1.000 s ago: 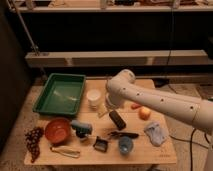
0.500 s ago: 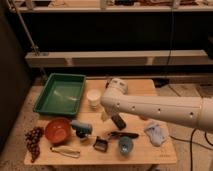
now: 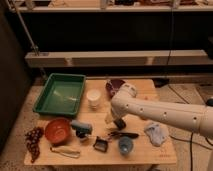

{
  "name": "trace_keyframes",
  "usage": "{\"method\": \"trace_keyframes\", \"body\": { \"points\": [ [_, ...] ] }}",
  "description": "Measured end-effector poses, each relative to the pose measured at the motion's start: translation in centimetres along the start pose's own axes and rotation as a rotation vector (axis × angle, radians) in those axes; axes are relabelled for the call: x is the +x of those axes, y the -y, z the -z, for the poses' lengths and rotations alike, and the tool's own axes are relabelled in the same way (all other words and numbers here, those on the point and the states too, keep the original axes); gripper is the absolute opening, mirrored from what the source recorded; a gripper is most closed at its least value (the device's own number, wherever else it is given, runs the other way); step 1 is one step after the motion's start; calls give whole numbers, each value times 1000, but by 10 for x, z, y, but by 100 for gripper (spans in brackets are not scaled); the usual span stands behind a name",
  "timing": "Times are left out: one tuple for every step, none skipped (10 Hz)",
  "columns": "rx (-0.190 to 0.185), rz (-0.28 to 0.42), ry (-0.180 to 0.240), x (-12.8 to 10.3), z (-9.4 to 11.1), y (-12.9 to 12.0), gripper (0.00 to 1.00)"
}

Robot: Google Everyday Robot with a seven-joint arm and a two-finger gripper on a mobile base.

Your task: Wipe table surface with eraser

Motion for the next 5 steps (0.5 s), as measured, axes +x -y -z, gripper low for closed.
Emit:
{"method": "trace_keyframes", "body": {
  "points": [
    [28, 1, 11, 0, -10, -5, 80],
    [59, -7, 33, -2, -16, -10, 80],
    [80, -12, 59, -1, -20, -14, 80],
    [99, -10, 79, 2, -24, -14, 78],
    [104, -8, 97, 2, -25, -15, 72]
  ]
}}
